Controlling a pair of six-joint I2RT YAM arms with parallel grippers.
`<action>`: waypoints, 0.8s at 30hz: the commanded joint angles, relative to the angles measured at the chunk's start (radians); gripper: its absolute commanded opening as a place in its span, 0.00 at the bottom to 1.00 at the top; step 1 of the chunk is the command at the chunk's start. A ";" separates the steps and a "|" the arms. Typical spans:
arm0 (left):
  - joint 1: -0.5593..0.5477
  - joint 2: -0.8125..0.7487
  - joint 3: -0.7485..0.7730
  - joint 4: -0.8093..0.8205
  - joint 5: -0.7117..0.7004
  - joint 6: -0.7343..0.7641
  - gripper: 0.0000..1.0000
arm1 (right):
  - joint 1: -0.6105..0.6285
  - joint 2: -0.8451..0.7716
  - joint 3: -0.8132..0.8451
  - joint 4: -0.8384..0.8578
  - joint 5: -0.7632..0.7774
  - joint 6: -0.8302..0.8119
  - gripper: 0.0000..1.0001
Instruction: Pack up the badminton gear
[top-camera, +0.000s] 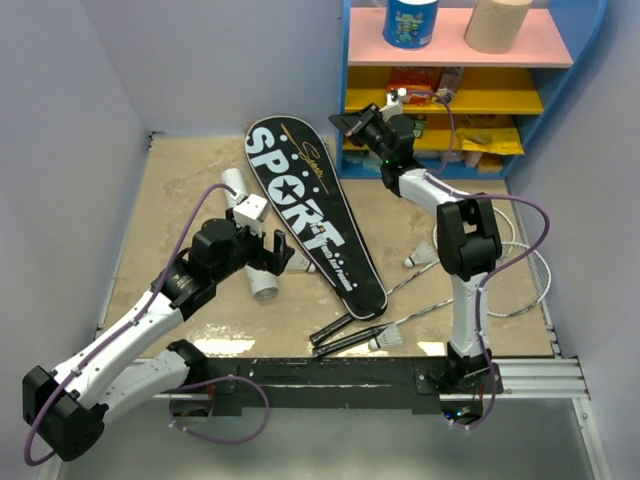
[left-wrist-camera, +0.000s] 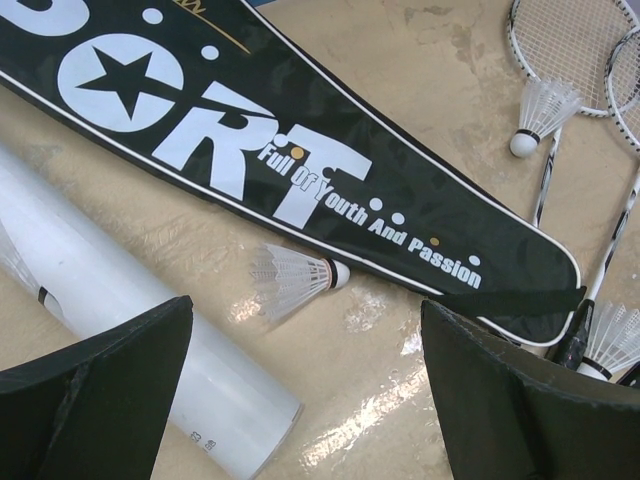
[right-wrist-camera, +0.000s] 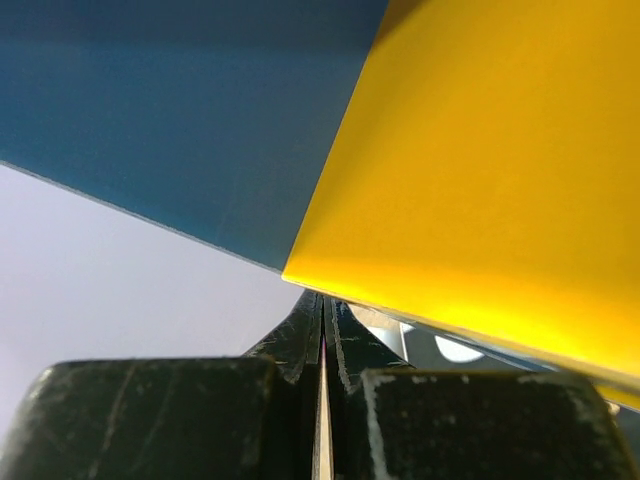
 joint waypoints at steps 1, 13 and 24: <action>-0.001 -0.016 -0.008 0.029 0.016 -0.011 1.00 | -0.002 0.084 0.101 -0.070 0.146 0.057 0.00; -0.001 -0.007 -0.007 0.040 0.016 -0.007 1.00 | 0.013 -0.229 -0.143 -0.228 0.022 -0.170 0.37; -0.001 0.055 0.032 0.000 -0.043 -0.022 1.00 | 0.038 -0.611 -0.279 -0.818 0.098 -0.572 0.68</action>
